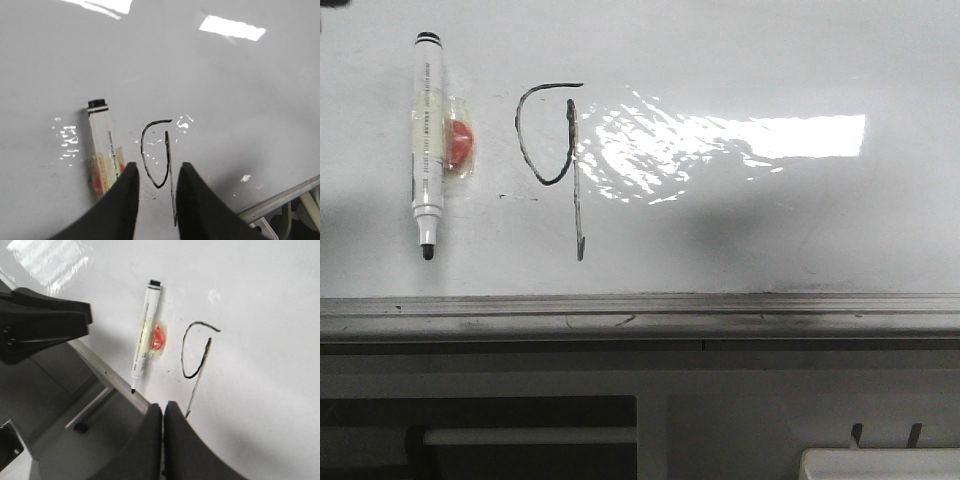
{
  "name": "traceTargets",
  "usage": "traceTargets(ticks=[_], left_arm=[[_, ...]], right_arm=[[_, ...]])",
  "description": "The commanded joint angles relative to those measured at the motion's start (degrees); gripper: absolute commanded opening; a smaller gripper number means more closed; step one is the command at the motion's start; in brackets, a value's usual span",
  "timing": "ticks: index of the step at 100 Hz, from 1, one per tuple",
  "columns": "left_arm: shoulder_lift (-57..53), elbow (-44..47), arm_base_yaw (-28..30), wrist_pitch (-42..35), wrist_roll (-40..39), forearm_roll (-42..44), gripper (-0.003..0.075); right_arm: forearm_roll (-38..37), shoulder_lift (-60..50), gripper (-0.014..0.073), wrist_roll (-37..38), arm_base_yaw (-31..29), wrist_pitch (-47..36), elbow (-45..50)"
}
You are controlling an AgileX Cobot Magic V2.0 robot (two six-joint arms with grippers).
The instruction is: Write number 9 on whiteboard
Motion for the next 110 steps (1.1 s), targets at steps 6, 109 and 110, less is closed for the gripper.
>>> traceTargets(ticks=[6,109,110], left_arm=[[-8.85,0.12,0.1,-2.64,0.16,4.68,-0.0019],[-36.94,21.74,0.1,-2.53,0.16,6.74,-0.002],[-36.94,21.74,0.1,-2.53,0.16,6.74,-0.002]], right_arm=[[-5.08,-8.19,-0.007,-0.44,0.01,-15.29,8.5],[-6.52,-36.88,-0.007,-0.44,0.01,-32.19,47.01],[-6.52,-36.88,-0.0071,-0.44,0.01,-32.19,47.01]])
